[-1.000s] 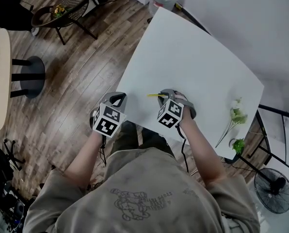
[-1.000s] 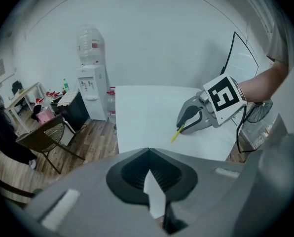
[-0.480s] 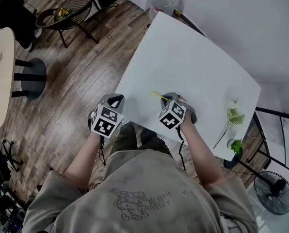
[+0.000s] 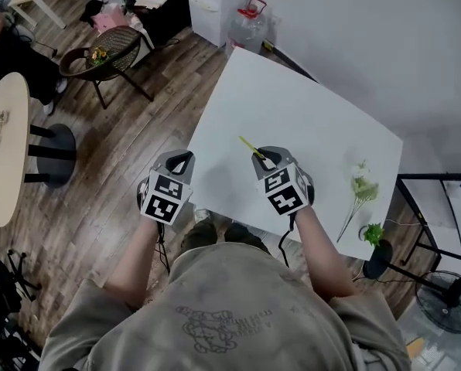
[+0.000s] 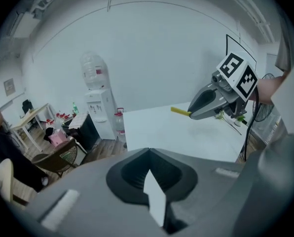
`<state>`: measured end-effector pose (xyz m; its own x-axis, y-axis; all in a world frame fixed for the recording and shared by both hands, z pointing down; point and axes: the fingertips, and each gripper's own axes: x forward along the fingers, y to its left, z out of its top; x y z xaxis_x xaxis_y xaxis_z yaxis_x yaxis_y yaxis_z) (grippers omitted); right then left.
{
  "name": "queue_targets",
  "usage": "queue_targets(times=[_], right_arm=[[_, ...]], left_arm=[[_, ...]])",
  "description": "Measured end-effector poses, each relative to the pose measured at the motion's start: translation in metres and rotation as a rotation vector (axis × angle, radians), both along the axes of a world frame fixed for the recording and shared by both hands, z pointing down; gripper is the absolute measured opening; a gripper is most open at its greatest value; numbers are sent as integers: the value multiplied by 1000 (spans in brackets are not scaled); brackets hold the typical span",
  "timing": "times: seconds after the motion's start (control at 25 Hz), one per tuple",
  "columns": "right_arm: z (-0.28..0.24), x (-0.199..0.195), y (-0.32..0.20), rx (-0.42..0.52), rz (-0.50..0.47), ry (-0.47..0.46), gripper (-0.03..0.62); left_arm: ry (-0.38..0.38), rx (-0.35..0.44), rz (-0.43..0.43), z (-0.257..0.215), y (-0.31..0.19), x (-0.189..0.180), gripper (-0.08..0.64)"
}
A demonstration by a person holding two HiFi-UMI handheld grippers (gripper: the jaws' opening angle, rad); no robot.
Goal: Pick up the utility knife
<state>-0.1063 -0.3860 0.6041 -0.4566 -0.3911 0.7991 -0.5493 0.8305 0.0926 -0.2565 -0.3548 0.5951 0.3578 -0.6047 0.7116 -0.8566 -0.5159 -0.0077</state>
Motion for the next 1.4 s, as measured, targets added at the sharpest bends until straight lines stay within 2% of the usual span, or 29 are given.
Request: queue_targets(times=[0.36, 0.64, 0.8, 1.08, 1.24, 1.4], right_arm=[[-138, 10, -25, 214, 160, -293, 77], [-228, 30, -14, 353, 249, -516, 77], [-267, 50, -5, 452, 293, -569, 77], [-310, 86, 34, 521, 360, -675, 75], [-323, 96, 51, 567, 340, -643, 75], [-317, 107, 54, 575, 373, -617, 75]], left_arm=[[-8, 203, 52, -99, -37, 11, 0], [16, 348, 106, -173, -40, 27, 0], [79, 429, 137, -219, -37, 37, 0], [184, 549, 160, -278, -25, 49, 0], [207, 579, 171, -289, -21, 51, 0], [224, 593, 157, -297, -21, 52, 0]])
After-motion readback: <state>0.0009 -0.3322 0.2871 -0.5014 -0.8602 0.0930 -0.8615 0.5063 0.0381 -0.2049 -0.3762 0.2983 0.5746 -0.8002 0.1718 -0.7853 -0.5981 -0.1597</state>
